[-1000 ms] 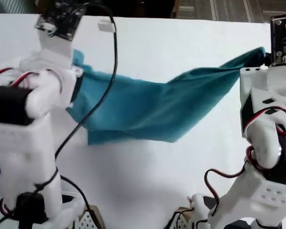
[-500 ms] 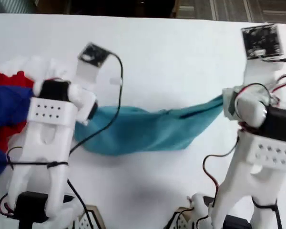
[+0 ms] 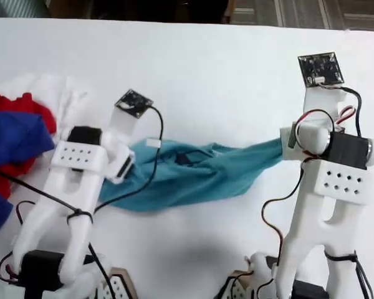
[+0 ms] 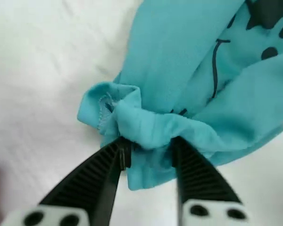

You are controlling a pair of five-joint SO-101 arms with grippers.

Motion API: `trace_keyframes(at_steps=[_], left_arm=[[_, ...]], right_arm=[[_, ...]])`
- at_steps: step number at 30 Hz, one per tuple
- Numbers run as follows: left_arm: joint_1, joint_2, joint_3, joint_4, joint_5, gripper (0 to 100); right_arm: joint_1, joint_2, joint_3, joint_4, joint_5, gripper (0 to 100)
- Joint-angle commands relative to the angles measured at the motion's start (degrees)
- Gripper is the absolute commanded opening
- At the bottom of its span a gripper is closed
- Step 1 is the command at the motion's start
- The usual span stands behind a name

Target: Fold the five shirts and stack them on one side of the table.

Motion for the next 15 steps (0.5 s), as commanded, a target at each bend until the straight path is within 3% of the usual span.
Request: trace_keyframes(at_steps=[1, 15], left_arm=[[-0.4, -1.4, -4.3, -0.5, 0.7, 21], [-3.2, -1.5, -9.3, -0.7, 6.5, 21]], right_arm=[[0.0, -0.6, -0.3, -0.8, 0.1, 1.9], [-0.3, -8.7, -0.2, -0.8, 0.1, 1.9]])
